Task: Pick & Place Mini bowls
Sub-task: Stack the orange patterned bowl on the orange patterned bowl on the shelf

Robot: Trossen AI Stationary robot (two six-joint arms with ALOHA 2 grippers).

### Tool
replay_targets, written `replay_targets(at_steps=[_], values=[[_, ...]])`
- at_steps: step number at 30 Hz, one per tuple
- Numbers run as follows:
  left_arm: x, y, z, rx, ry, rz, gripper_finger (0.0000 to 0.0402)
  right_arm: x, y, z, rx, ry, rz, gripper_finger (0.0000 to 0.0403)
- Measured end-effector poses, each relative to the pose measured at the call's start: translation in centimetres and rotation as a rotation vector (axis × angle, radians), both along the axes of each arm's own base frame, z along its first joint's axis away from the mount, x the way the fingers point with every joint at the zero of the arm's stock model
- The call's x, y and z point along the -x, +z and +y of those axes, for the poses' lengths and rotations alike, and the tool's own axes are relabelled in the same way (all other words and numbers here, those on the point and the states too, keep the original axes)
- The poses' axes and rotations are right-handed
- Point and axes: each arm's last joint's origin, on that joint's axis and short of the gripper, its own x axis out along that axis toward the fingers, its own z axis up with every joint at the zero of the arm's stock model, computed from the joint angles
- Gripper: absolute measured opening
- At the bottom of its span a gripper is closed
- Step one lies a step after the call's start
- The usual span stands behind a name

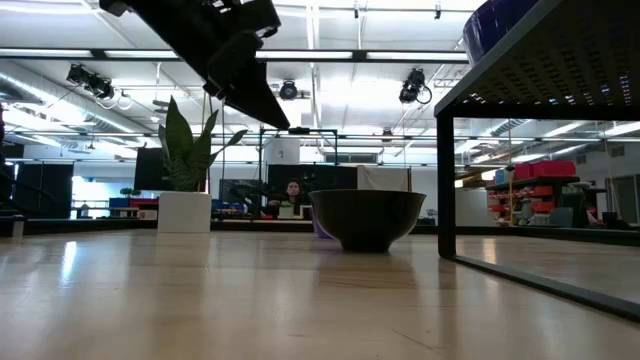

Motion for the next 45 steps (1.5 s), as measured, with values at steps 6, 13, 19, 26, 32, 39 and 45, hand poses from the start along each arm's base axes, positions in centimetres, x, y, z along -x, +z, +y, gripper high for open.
replay_targets(at_steps=[6,13,19,26,32,39,45], values=[[-0.4,0.6,-0.9,-0.034,-0.062,-0.062,0.0165,-1.4,0.9,0.6,0.061,0.010,-0.296,0.0010],[-0.7,1.4,-2.1,-0.049,-0.103,-0.186,0.0165,-4.7,2.8,1.7,0.228,0.038,-0.654,0.0014],[1.3,-1.6,-2.8,-0.052,-0.162,-0.437,0.0165,-9.8,1.6,2.4,0.304,0.167,-0.998,0.0003],[5.3,-3.4,-2.7,0.006,-0.186,-0.733,0.0165,-15.7,-1.3,-3.0,0.352,0.122,-1.467,0.0005],[6.1,-3.9,-3.5,-0.094,-0.108,-0.673,0.0165,-21.3,-2.5,-9.3,0.395,-0.076,-1.353,0.0004],[6.4,-6.2,-1.8,-0.145,0.225,-0.507,0.0165,-24.5,-1.7,-15.1,0.354,-0.144,-1.080,0.0004],[6.0,-7.9,-1.5,-0.028,-0.081,-0.328,0.0165,-24.8,-0.7,-18.4,0.409,-0.191,-0.823,0.0004]])
